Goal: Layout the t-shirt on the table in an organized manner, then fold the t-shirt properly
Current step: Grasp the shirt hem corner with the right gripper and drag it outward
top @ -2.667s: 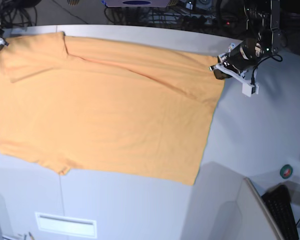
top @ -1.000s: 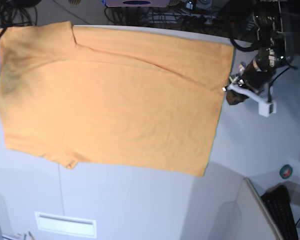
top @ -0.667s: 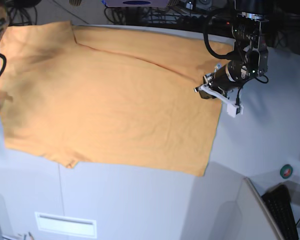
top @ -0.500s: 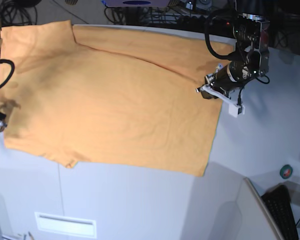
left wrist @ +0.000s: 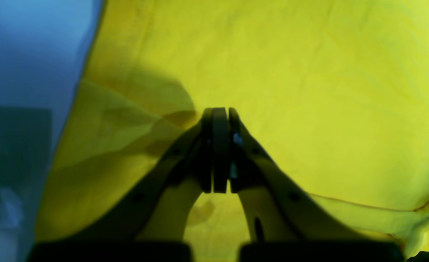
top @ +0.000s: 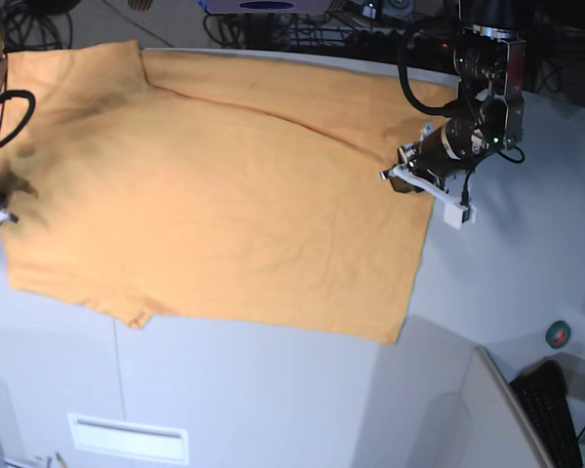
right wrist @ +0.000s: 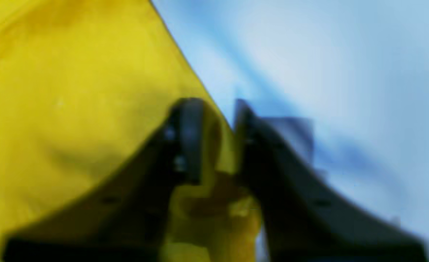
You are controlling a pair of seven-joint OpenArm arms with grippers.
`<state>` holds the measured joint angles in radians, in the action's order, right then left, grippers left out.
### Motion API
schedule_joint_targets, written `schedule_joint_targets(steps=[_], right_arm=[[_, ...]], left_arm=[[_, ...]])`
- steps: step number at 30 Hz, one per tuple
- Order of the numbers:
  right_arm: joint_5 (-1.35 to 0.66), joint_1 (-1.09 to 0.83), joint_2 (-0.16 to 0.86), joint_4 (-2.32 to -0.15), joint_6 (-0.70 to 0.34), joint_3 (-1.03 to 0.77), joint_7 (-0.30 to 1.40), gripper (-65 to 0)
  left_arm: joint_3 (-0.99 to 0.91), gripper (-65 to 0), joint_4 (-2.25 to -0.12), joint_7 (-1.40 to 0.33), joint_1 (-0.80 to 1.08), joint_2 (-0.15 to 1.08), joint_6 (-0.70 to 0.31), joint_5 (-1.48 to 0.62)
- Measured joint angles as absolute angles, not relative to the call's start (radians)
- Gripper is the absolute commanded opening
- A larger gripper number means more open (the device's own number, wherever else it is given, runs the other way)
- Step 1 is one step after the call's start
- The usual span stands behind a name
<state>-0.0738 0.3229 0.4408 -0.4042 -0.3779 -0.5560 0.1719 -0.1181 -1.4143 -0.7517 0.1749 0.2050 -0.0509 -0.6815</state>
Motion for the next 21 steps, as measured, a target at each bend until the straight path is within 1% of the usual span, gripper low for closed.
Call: schedule_joint_targets(steps=[3,5,7,12,16,21], right_arm=[[-0.08,0.323,0.437,-0.41,-0.379,-0.563,0.176,-65.0],[-0.07,0.307,0.427,-0.466,-0.381,-0.563,0.208,-65.0],[-0.071,0.272,0.407,-0.546,-0.382,-0.563,0.204,-65.0],[-0.068,0.132,0.332,-0.92,-0.379,-0.561,0.426,-65.0],[-0.073,0.015,0.255,-1.244,-0.387,-0.561,0.527,-65.0],[-0.072,-0.118,0.157,-1.541,-0.393,-0.559,0.672,-65.0]], left_arm=[[-0.118,-65.0,-1.414,-0.752,0.175,0.205,-0.051,-0.681],[-0.118,-65.0,-1.414,-0.751,0.175,0.205,-0.051,-0.681],[-0.118,-65.0,-1.414,-0.752,0.175,0.205,-0.051,-0.681],[-0.141,-65.0,-1.415,-0.757,0.181,0.2,-0.052,-0.682],[-0.199,-65.0,-1.415,-0.752,0.18,0.201,-0.05,-0.681],[-0.24,-65.0,-1.416,-0.754,0.181,0.205,-0.051,-0.681]])
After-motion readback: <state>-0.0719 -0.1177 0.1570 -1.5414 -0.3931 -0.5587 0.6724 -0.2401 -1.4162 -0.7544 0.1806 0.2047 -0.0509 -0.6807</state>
